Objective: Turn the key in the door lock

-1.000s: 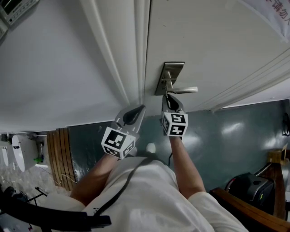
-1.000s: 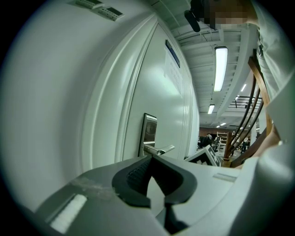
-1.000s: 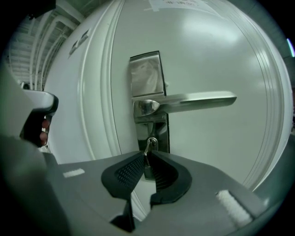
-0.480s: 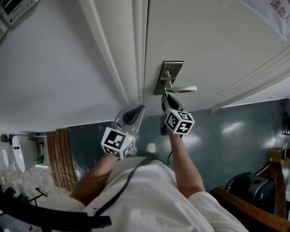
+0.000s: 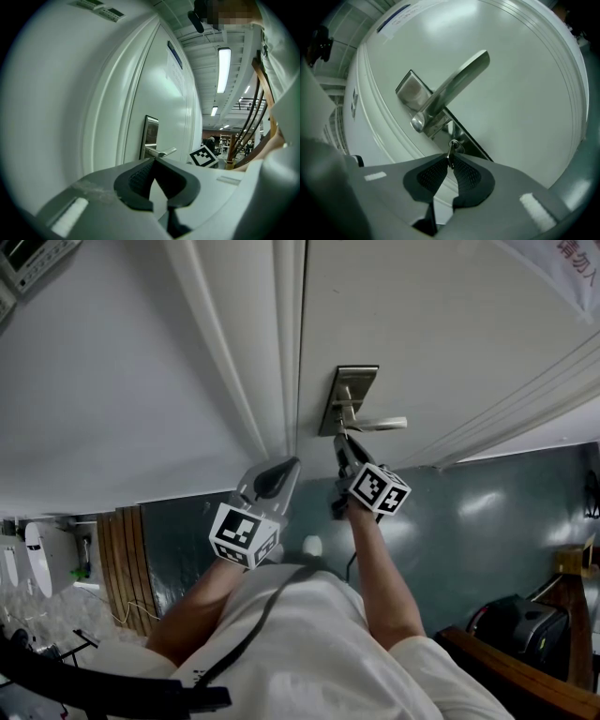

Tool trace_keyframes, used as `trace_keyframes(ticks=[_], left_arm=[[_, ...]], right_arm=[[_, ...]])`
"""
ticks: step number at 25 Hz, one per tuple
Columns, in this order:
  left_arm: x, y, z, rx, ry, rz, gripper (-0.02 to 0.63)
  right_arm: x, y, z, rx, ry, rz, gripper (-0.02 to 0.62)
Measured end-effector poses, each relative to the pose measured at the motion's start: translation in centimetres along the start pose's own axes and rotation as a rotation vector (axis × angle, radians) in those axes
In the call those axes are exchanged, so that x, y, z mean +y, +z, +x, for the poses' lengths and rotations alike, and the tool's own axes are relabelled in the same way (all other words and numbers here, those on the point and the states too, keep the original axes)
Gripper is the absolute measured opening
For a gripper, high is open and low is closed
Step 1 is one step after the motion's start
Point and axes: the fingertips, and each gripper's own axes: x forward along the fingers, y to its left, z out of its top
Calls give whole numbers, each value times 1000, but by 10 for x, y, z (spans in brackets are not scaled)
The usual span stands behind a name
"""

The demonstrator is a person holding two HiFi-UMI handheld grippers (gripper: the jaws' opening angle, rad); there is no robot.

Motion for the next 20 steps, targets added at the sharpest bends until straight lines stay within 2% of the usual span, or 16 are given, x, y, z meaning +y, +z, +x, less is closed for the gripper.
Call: trace_keyframes(ticks=[6, 13, 20], left_arm=[[1, 0, -1, -1, 2, 0, 6], [2, 0, 0, -2, 4, -2, 6], [2, 1, 0, -7, 4, 1, 6]], right_arm=[[1, 2, -1, -32, 56, 154, 46], [-3, 1, -2, -58, 82, 276, 49], [-4, 2, 0, -91, 158, 424, 51]])
